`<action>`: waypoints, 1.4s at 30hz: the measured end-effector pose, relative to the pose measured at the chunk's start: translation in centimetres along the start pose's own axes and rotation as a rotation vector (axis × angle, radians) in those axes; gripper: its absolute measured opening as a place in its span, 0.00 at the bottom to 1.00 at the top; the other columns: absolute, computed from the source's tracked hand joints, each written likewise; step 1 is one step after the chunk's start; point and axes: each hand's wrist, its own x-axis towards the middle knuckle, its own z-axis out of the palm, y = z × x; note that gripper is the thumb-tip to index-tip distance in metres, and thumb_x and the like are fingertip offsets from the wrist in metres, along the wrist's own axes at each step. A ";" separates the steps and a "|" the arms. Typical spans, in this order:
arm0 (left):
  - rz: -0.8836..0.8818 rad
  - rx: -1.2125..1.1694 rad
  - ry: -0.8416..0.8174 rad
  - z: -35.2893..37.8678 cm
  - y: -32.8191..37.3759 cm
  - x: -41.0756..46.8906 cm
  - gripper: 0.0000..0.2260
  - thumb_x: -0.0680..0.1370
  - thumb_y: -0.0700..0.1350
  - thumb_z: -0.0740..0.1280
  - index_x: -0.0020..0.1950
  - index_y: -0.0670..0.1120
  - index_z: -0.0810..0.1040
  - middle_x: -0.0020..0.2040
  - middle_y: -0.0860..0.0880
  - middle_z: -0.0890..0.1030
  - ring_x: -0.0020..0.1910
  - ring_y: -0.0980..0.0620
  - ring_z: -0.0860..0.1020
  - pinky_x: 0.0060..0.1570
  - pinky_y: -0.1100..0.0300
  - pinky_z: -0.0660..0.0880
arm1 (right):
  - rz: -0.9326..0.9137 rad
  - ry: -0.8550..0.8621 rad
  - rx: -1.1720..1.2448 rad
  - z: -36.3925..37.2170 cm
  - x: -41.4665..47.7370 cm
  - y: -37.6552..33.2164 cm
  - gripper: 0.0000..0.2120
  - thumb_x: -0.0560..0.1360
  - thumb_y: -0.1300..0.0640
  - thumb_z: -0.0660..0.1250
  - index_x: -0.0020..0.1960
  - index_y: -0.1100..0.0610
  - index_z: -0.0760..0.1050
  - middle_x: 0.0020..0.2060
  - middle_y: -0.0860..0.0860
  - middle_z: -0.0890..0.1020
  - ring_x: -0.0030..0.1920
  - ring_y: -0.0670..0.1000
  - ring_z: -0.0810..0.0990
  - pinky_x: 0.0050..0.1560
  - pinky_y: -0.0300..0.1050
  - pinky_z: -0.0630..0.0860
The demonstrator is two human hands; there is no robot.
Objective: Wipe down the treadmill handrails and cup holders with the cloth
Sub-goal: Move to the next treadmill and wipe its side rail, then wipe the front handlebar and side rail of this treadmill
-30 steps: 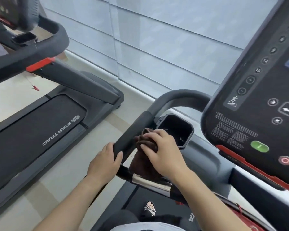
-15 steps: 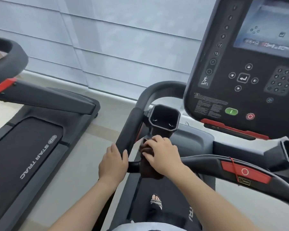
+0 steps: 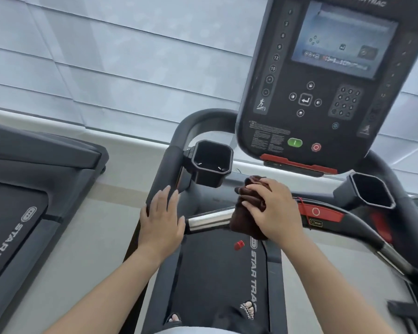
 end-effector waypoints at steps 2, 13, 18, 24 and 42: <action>0.018 -0.043 -0.046 -0.1 1.1 0.3 0.26 0.77 0.52 0.57 0.73 0.47 0.56 0.75 0.47 0.57 0.74 0.47 0.54 0.69 0.37 0.54 | 0.063 0.060 0.045 -0.9 0.1 1.5 0.15 0.72 0.49 0.70 0.58 0.48 0.77 0.60 0.49 0.75 0.62 0.55 0.70 0.59 0.55 0.71; 0.343 -0.383 -0.135 -0.9 16.0 2.6 0.22 0.79 0.53 0.56 0.72 0.48 0.61 0.71 0.51 0.66 0.70 0.52 0.63 0.68 0.50 0.61 | 0.286 0.191 0.090 -4.0 -1.3 10.1 0.14 0.72 0.50 0.68 0.58 0.50 0.77 0.61 0.52 0.75 0.62 0.58 0.70 0.62 0.52 0.66; 0.283 -0.241 -0.102 0.1 18.0 2.8 0.21 0.79 0.56 0.53 0.71 0.52 0.60 0.65 0.54 0.71 0.62 0.50 0.70 0.58 0.51 0.63 | 0.284 0.273 0.097 -3.4 -2.3 11.2 0.14 0.72 0.51 0.70 0.58 0.50 0.77 0.61 0.53 0.75 0.63 0.58 0.69 0.59 0.57 0.69; 0.259 -0.189 -0.093 0.7 18.4 3.0 0.20 0.78 0.56 0.53 0.69 0.51 0.62 0.62 0.51 0.73 0.58 0.46 0.73 0.53 0.48 0.67 | 0.245 0.197 0.017 -3.2 -0.1 11.1 0.13 0.74 0.47 0.65 0.57 0.48 0.76 0.60 0.50 0.74 0.61 0.57 0.68 0.53 0.57 0.71; 0.411 -0.209 -0.066 0.1 28.1 3.4 0.16 0.78 0.55 0.55 0.65 0.54 0.66 0.64 0.55 0.71 0.63 0.53 0.68 0.66 0.45 0.56 | 0.341 0.333 0.208 -6.2 -4.0 20.2 0.12 0.72 0.50 0.69 0.55 0.49 0.78 0.58 0.51 0.76 0.57 0.58 0.72 0.56 0.54 0.71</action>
